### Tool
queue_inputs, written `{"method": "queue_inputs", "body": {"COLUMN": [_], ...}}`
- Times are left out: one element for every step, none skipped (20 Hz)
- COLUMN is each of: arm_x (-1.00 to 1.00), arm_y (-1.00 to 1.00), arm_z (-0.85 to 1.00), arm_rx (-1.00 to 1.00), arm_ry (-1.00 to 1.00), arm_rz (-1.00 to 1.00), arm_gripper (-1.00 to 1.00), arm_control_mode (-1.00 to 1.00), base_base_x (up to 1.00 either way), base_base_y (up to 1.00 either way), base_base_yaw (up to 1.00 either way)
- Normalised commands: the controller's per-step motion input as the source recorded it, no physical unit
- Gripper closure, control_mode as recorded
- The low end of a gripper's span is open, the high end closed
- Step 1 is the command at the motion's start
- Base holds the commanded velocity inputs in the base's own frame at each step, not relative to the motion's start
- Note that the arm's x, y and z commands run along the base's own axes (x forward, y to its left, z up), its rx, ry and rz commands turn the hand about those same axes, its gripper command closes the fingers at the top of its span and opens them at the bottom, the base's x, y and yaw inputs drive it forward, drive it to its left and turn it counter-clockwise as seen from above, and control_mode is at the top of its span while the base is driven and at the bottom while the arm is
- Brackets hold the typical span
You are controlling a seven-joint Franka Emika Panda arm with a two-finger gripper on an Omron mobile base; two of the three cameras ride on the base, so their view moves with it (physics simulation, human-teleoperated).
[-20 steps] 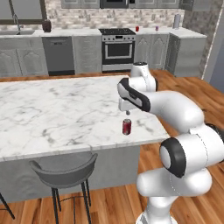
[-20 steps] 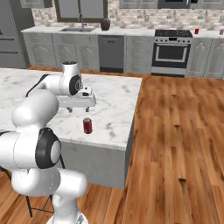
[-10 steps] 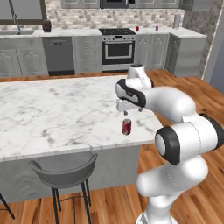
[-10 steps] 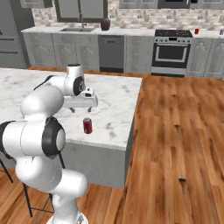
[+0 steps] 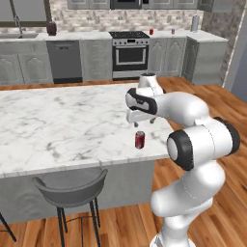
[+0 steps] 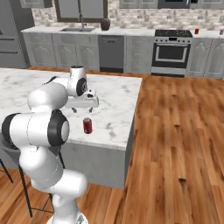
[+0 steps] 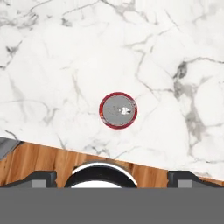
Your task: Four empty soda cans are scattered around the kitchen. Gather all the cans and cluster them next to the stove for recycling.
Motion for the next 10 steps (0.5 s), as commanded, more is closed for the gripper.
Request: {"method": "queue_inputs", "body": {"arm_x": [0.24, 0.21, 0.18, 0.17, 0.17, 0.18, 0.18, 0.16, 0.13, 0.12], "arm_y": [0.05, 0.05, 0.04, 0.03, 0.02, 0.03, 0.03, 0.01, 0.00, 0.00], "arm_z": [-0.21, -0.19, -0.17, -0.16, -0.16, -0.18, -0.18, -0.19, -0.18, -0.18], "arm_rx": [0.00, 0.00, 0.00, 0.00, 0.00, 0.00, 0.00, 0.00, 0.00, 0.00], "arm_ry": [0.01, 0.01, 0.02, 0.03, 0.04, 0.05, 0.05, 0.04, 0.02, 0.03], "arm_rz": [0.02, 0.01, 0.01, 0.01, 0.01, 0.01, 0.00, 0.00, 0.00, 0.00], "arm_gripper": [-1.00, -1.00, -1.00, -1.00, -1.00, -1.00, -1.00, -1.00, -1.00, -1.00], "arm_control_mode": [-1.00, -1.00, -1.00, -1.00, -1.00, -1.00, -1.00, -1.00, -1.00, -1.00], "base_base_x": [0.00, 0.00, 0.00, 0.00, 0.00, 0.00, 0.00, 0.00, 0.00, 0.00], "base_base_y": [0.00, 0.00, 0.00, 0.00, 0.00, 0.00, 0.00, 0.00, 0.00, 0.00], "base_base_yaw": [0.00, 0.00, 0.00, 0.00, 0.00, 0.00, 0.00, 0.00, 0.00, 0.00]}}
